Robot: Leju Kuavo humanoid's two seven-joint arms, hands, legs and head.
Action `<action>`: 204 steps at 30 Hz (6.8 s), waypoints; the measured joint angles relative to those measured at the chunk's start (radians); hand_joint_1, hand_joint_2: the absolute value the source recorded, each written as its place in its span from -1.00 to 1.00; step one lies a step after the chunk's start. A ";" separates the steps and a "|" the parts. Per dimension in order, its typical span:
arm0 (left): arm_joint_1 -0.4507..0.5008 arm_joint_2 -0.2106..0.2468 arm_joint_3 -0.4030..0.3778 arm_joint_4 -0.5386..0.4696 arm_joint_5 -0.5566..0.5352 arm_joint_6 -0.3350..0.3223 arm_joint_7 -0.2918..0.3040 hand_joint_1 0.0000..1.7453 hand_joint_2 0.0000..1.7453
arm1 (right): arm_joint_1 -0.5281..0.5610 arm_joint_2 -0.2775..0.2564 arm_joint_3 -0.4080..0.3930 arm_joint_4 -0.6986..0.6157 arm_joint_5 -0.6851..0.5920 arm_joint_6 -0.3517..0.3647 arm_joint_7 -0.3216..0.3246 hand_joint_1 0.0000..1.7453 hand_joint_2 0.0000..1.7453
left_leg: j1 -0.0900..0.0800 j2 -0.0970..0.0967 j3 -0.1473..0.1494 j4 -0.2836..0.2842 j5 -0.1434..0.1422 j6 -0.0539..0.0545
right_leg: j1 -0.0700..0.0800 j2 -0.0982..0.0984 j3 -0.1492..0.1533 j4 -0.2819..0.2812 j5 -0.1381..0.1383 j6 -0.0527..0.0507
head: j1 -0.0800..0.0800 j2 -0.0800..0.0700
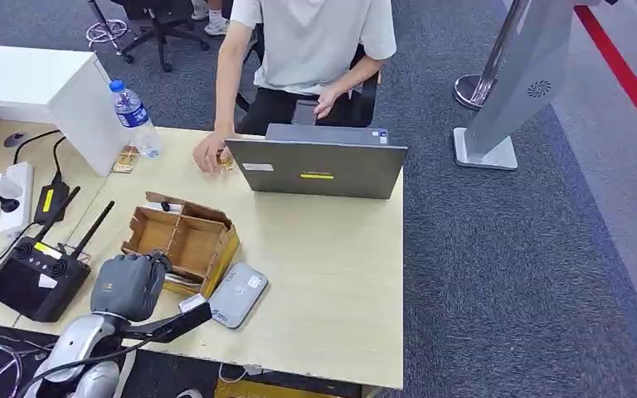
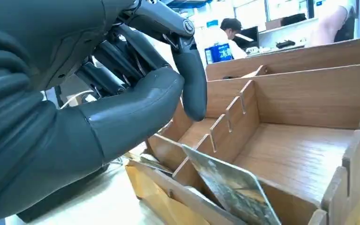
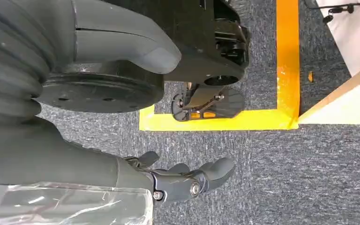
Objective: Pass the card to the sensor for recognition and then transmit it.
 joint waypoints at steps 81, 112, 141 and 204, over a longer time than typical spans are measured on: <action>-0.167 -0.056 0.009 0.208 0.007 -0.010 -0.016 -1.00 1.00 | -0.001 0.000 0.024 0.000 0.054 0.003 0.011 -1.00 1.00 | 0.000 0.000 0.000 0.000 0.000 0.000 | 0.000 0.000 0.000 0.000 0.000 0.000 | 0.000 0.000; -0.216 -0.082 -0.016 0.283 0.056 -0.028 -0.100 -1.00 1.00 | -0.001 0.000 0.026 0.000 0.056 0.003 0.013 -1.00 1.00 | 0.000 0.000 0.001 0.000 0.000 0.000 | 0.000 0.000 0.001 0.000 0.000 0.000 | 0.000 0.000; -0.190 -0.039 -0.059 0.283 0.109 -0.053 -0.125 1.00 1.00 | -0.001 0.000 0.026 0.000 0.056 0.004 0.012 -1.00 1.00 | 0.000 0.001 0.001 0.000 0.000 0.000 | 0.000 0.001 0.000 0.000 0.000 0.000 | 0.000 0.000; -0.264 -0.006 0.029 0.036 -0.025 0.314 -0.118 1.00 1.00 | 0.000 0.000 0.035 0.000 0.095 -0.007 0.016 -1.00 1.00 | 0.000 -0.001 0.000 0.000 0.000 -0.001 | 0.000 -0.001 0.000 0.000 -0.001 -0.001 | 0.000 0.000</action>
